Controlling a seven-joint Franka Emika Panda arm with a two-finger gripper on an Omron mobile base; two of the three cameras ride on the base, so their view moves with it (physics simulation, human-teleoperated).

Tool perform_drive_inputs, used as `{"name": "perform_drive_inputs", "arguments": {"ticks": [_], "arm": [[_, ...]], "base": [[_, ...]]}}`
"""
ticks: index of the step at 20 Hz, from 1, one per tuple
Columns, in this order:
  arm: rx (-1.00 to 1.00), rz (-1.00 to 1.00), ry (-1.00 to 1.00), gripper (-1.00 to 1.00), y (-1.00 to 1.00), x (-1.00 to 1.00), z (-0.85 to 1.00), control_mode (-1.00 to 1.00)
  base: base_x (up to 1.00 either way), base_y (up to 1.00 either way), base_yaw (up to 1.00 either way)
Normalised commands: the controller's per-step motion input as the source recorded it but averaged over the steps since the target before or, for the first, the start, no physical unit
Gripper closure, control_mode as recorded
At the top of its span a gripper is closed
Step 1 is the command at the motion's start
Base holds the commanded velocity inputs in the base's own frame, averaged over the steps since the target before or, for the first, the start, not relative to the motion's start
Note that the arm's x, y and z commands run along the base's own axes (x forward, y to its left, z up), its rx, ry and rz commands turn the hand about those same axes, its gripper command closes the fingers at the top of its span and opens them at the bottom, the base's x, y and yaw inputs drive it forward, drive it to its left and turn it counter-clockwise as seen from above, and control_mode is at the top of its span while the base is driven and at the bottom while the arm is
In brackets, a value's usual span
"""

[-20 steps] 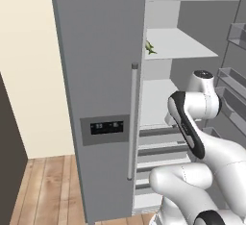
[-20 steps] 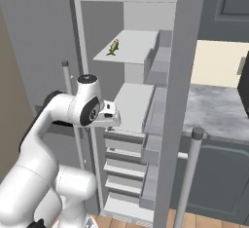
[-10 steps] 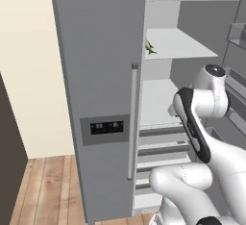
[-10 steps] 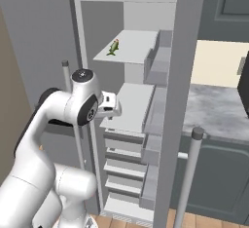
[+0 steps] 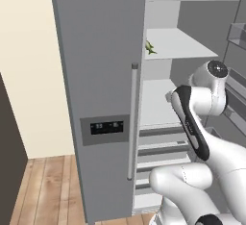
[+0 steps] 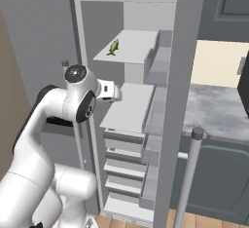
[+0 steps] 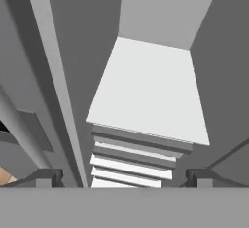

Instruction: Gather the eggplant and squash from the fridge and place them on a tray on the dining counter. Then gather the chicken drumstick and fish from the fridge and place them on the other tray.

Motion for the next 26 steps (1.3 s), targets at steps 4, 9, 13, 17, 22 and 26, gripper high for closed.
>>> {"name": "perform_drive_inputs", "arguments": {"ticks": [4, 9, 13, 17, 22, 26], "arm": [[0.06, -0.03, 0.00, -1.00, -0.10, 0.16, 0.94, -1.00], [0.16, -0.02, 0.00, -1.00, -0.11, 0.00, 0.69, -1.00], [0.11, -0.01, -0.01, -1.00, 0.00, 0.16, 0.48, -1.00], [0.05, 0.00, -0.08, -1.00, -0.03, 0.45, 0.12, -1.00], [0.05, 0.05, -0.24, -1.00, 0.00, 0.40, 0.00, -1.00], [0.01, 0.05, -0.16, -1.00, 0.00, 0.46, 0.03, -1.00]], "base": [[0.00, 0.00, 0.00], [0.00, 0.00, 0.00], [0.00, 0.00, 0.00], [0.00, 0.00, 0.00], [0.00, 0.00, 0.00], [0.00, 0.00, 0.00]]}}
